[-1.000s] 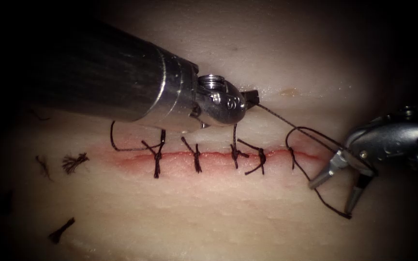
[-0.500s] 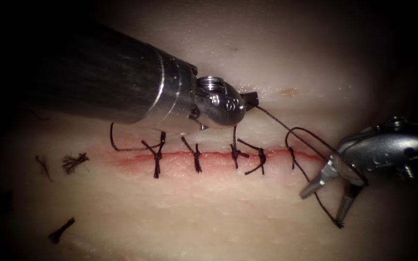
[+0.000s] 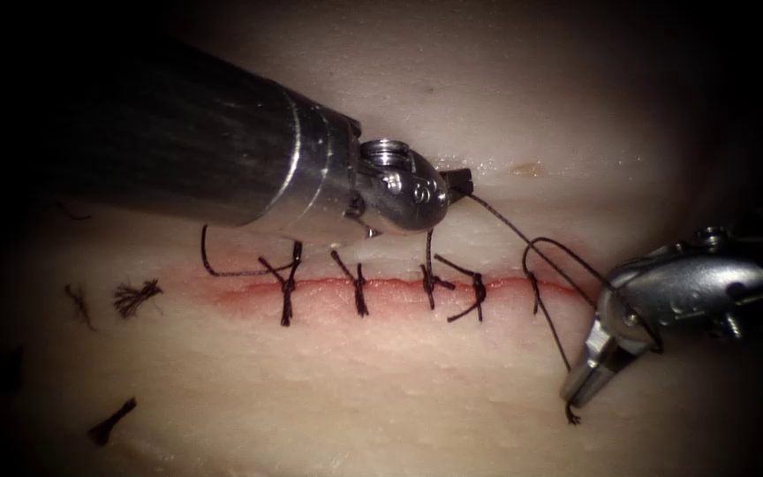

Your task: Wound Closure

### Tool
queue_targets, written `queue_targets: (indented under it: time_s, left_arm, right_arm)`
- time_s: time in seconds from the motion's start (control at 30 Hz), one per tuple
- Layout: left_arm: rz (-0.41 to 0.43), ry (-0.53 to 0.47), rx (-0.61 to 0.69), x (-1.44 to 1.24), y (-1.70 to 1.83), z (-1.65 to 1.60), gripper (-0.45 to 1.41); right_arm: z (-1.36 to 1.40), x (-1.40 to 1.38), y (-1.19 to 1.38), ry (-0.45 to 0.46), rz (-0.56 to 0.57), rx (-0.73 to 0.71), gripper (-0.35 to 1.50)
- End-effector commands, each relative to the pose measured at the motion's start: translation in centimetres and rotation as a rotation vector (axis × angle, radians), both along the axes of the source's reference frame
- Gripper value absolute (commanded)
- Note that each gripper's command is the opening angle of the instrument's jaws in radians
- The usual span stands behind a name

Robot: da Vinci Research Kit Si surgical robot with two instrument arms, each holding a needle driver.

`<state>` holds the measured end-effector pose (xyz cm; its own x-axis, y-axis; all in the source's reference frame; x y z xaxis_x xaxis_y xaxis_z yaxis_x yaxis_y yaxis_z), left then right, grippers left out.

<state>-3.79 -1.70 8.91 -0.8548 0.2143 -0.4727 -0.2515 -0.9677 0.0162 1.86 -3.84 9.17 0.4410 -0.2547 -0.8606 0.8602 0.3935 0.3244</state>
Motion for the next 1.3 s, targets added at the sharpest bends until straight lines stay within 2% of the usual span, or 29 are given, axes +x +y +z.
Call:
queue_targets:
  time_s: [0.03, 0.27, 0.5, 0.63, 0.77, 0.97, 1.3]
  left_arm:
    - [0.001, -0.002, 0.000, -0.06, -0.02, 0.06, -0.45]
    - [0.009, -0.006, 0.003, -0.06, -0.24, -0.14, -0.45]
    - [0.000, -0.009, -0.019, -0.03, -0.43, -0.36, -0.45]
    - [0.013, -0.004, -0.032, -0.01, -0.60, -0.44, -0.45]
    - [0.040, 0.008, -0.049, -0.01, -0.84, -0.59, -0.45]
    - [0.087, 0.047, -0.083, -0.05, -1.16, -0.88, -0.45]
    - [0.165, 0.068, -0.123, -0.21, -1.64, -1.40, -0.45]
  right_arm:
    - [0.06, 0.09, 0.04, 0.001, 0.011, 0.002, -0.35]
    - [-0.06, 0.09, 0.48, 0.027, 0.217, 0.094, -0.35]
    - [-0.15, 0.05, 0.78, 0.050, 0.386, 0.225, -0.35]
    - [-0.15, 0.07, 0.86, 0.041, 0.444, 0.272, -0.35]
    - [-0.06, 0.13, 0.94, 0.009, 0.529, 0.311, -0.35]
    - [0.14, 0.13, 0.97, -0.031, 0.577, 0.307, -0.35]
    - [0.69, 0.07, 0.92, -0.159, 0.692, 0.266, -0.35]
